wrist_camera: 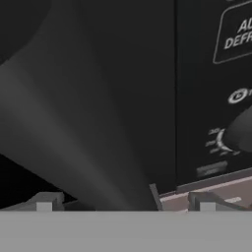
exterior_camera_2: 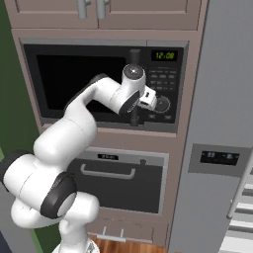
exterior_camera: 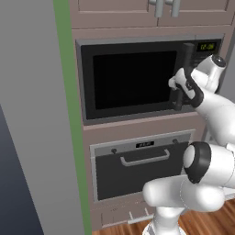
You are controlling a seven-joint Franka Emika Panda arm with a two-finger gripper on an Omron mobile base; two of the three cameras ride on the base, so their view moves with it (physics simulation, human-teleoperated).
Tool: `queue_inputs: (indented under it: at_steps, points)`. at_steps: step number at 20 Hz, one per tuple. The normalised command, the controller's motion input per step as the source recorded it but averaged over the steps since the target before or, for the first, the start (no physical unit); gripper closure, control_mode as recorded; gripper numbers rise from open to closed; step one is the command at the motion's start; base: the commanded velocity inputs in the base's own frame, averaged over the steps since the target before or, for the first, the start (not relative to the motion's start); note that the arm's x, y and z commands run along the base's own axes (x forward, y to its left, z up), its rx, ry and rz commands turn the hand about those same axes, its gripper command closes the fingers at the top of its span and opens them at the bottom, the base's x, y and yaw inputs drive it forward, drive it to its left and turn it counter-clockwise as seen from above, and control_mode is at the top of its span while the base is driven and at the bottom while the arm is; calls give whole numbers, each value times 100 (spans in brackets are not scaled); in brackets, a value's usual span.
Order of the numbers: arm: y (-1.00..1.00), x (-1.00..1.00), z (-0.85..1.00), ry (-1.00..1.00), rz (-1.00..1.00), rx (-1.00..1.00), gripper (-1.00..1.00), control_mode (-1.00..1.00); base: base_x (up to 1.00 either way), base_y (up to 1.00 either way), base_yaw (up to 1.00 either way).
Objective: Transport the steak from the fridge to the microwave and turn on the microwave.
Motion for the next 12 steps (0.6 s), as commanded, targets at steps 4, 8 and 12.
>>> queue_inputs:
  at_steps: [4, 8, 12]
  points:
    - [-1, 44, 0, 0, 17, 0, -100, -100, 0, 0, 0]
    - [0, 34, 0, 0, 16, 0, -100, -100, 0, 0, 0]
    - [0, 5, 0, 0, 14, 0, -100, -100, 0, 0, 0]
